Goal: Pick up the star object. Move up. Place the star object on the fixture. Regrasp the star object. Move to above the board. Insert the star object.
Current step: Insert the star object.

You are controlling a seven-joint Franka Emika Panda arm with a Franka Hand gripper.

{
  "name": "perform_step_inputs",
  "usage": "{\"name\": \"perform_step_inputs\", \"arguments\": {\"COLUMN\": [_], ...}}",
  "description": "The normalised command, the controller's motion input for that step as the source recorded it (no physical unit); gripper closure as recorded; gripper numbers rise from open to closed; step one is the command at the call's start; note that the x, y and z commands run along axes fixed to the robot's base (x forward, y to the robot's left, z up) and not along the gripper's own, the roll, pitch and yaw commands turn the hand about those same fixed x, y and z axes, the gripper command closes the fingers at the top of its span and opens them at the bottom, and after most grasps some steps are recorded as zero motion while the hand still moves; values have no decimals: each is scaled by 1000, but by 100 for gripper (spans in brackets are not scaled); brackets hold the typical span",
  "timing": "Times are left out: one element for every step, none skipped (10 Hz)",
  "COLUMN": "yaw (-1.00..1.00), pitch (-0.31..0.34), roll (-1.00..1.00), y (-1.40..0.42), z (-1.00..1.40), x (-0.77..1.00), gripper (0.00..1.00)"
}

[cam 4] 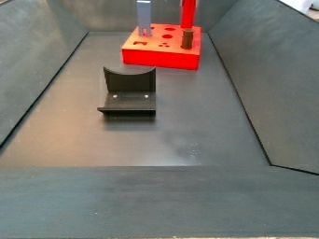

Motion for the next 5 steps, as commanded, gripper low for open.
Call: {"name": "perform_step_inputs", "arguments": {"yaw": [-771,-594,0,-409,-743], "pitch": [0,0,-10,-66,-24], "roll": [-40,-37,9,0,0], "y": [-114,-60,-11,-74,-71], "z": [-711,-323,-134,-323,-403], "x": [17,0,0,54,37], "gripper": [100,100,100,100,100]}}
